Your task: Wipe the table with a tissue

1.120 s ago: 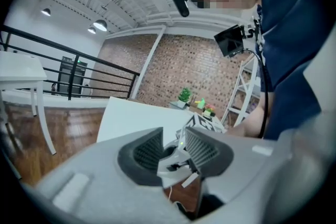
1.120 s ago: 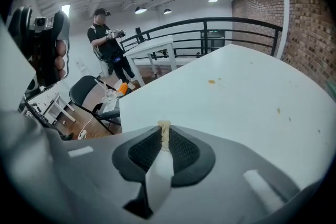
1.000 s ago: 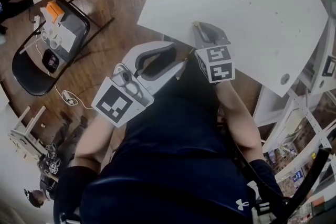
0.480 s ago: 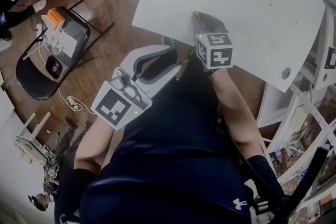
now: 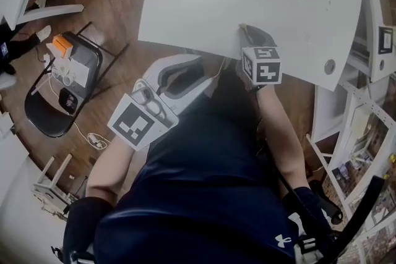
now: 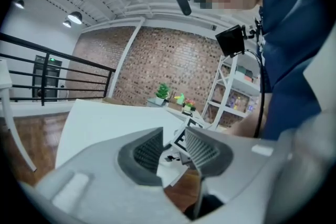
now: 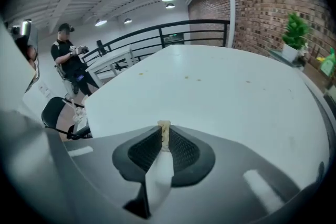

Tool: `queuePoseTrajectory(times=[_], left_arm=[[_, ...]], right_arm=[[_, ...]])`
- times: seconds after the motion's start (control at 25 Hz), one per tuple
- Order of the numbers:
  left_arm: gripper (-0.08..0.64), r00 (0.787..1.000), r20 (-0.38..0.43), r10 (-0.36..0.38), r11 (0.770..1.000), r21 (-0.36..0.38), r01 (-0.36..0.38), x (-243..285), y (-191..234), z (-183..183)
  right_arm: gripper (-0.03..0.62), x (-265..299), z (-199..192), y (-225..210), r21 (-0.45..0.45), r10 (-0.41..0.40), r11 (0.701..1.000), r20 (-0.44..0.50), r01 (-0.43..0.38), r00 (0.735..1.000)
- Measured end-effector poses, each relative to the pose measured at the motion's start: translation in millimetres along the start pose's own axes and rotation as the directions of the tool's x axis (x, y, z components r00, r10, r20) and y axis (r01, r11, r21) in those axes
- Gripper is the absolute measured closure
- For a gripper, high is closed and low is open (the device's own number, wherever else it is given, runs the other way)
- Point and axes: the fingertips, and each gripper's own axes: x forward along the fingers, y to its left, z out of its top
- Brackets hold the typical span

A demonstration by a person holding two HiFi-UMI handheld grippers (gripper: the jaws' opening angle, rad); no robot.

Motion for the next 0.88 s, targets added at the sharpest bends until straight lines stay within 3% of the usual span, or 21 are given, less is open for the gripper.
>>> queuePoseTrajectory(times=[0.16,0.28,0.44,0.56,0.64,0.72,0.8,0.88], left_arm=[[0.428,0.999,-0.019,-0.034,0.999,0.016,0.034,39.5,-26.2,-1.3],[0.428,0.999,-0.017,-0.041,0.999,0.015,0.041,66.8,-50.6,-2.3],[0.428,0.999,0.023,0.030,1.000,-0.005,-0.030,86.6,-73.1,0.8],[0.428,0.986,0.063,0.156,0.987,-0.050,-0.153,78.4,-70.0,-4.4],[0.428,0.959,0.112,0.261,0.963,-0.094,-0.252,54.2,-64.6,-5.6],[0.428,0.914,0.146,0.378,0.923,-0.138,-0.359,17.7,-60.1,-7.8],[0.428,0.854,0.162,0.495,0.866,-0.178,-0.468,-24.6,-56.8,-13.5],[0.428,0.775,0.186,0.604,0.795,-0.218,-0.566,-73.5,-54.3,-21.6]], right_arm=[[0.545,-28.1,-22.3,-63.0,0.096,-0.050,0.994,0.016,0.048,0.999],[0.545,-43.5,-35.6,-84.8,0.141,-0.022,0.990,0.023,0.018,0.999],[0.546,-63.6,-27.6,-78.3,0.162,0.119,0.978,0.105,-0.135,0.987],[0.545,-72.9,0.2,-45.4,0.098,0.294,0.945,0.169,-0.313,0.941],[0.545,-76.6,20.0,-8.3,0.041,0.419,0.901,0.183,-0.432,0.889],[0.545,-78.2,39.8,38.2,-0.020,0.535,0.841,0.173,-0.541,0.827],[0.545,-80.5,58.0,90.7,-0.097,0.633,0.774,0.142,-0.626,0.761],[0.545,-84.1,71.4,150.4,-0.183,0.711,0.701,0.096,-0.690,0.697]])
